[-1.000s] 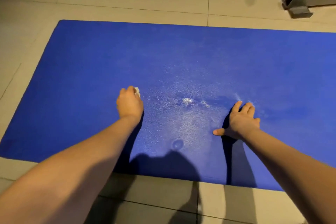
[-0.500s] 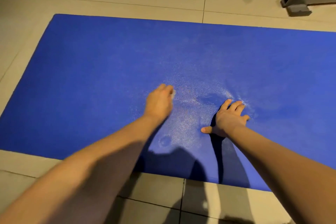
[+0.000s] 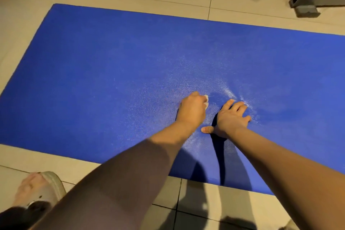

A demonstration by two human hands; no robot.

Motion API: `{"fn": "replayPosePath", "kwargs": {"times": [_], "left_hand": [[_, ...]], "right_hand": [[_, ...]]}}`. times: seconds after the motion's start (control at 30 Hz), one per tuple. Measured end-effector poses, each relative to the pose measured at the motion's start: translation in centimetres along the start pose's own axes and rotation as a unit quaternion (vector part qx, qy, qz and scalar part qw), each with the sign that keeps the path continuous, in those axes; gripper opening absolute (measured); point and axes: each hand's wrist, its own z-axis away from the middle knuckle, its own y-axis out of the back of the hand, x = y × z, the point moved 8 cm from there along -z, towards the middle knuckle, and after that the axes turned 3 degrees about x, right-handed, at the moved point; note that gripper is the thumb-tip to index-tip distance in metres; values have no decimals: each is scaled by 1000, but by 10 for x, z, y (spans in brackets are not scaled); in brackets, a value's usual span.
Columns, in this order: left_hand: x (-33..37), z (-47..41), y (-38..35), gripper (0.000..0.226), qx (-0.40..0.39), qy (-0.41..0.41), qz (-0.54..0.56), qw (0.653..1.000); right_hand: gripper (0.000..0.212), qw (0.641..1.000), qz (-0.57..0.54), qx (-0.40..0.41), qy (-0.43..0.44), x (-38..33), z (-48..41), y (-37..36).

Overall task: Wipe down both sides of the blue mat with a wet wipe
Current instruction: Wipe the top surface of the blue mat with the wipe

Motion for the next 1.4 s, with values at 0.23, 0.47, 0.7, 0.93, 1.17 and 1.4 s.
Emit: {"fn": "replayPosePath", "kwargs": {"times": [0.23, 0.47, 0.7, 0.93, 1.17, 1.4], "left_hand": [[-101, 35, 72, 18, 98, 4, -127, 987], [-109, 64, 72, 16, 158, 107, -114, 975], [-1, 54, 3, 14, 33, -67, -47, 996], [-125, 73, 88, 9, 158, 47, -176, 970], [-85, 79, 57, 4, 162, 105, -92, 977], [-4, 77, -3, 10, 8, -39, -52, 998]], "right_hand": [[164, 1000, 0, -9, -3, 0, -1, -1], [163, 1000, -1, -4, -2, -1, -1, -2], [162, 1000, -8, 6, 1, 2, 0, -2], [164, 1000, -10, -11, -7, 0, 1, 1], [165, 1000, -17, -11, -11, -1, 1, 1], [166, 1000, -26, 4, -2, 2, 0, -1]]}}
